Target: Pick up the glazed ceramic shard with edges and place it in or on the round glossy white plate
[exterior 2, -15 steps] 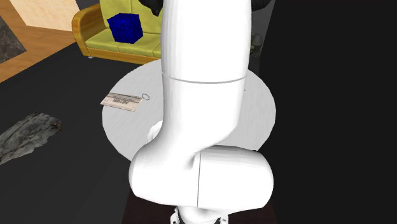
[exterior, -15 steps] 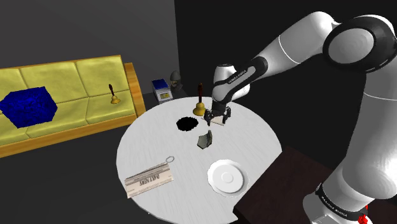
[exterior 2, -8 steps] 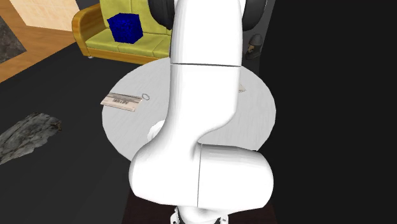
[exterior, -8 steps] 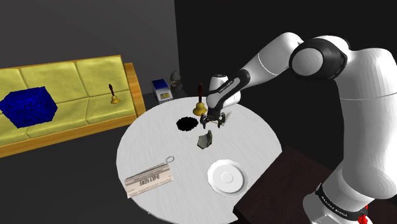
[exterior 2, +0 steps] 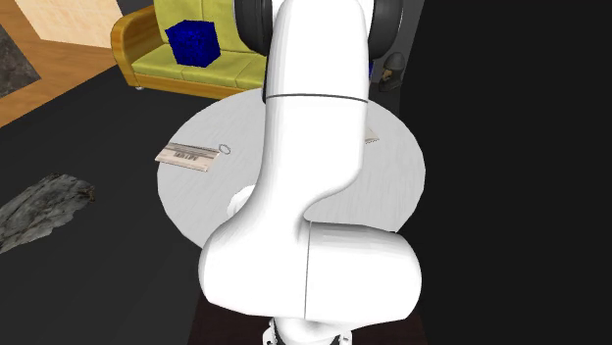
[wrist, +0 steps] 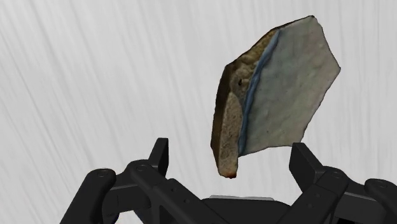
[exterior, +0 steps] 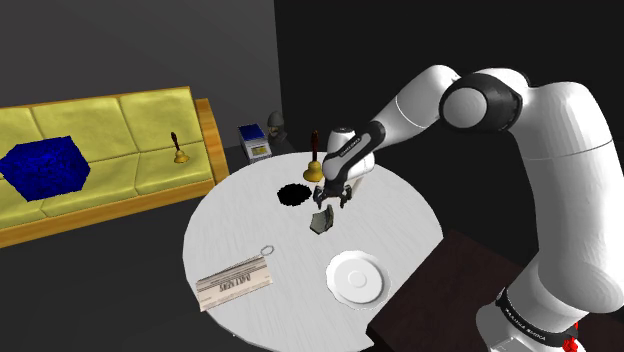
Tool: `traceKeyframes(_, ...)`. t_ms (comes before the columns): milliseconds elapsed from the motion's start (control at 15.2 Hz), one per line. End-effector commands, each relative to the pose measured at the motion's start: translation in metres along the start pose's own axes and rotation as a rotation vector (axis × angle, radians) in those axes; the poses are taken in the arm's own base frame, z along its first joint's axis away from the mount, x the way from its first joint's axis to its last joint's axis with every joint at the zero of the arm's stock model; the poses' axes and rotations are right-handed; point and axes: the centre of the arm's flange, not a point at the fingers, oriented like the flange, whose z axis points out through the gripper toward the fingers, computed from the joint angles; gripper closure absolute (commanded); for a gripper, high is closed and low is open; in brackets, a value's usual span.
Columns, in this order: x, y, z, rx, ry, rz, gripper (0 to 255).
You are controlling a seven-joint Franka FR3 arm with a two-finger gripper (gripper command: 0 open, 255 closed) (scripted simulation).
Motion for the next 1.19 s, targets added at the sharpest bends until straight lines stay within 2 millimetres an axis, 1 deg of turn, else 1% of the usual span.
traceKeyframes(0, 0.0001, -0.0004, 0.0017, 0.0, 0.001, 0.0, 0)
traceKeyframes(396, 0.0001, -0.0004, 0.0016, 0.0, 0.0, 0.0, 0)
traceKeyframes(462, 0.0001, -0.0004, 0.0016, 0.0, 0.0, 0.0, 255)
traceKeyframes(1056, 0.0002, -0.0004, 0.0017, 0.0, 0.001, 0.0, 255)
traceKeyframes(1122, 0.0, -0.0008, -0.0036, 0.0, 0.001, 0.0, 255)
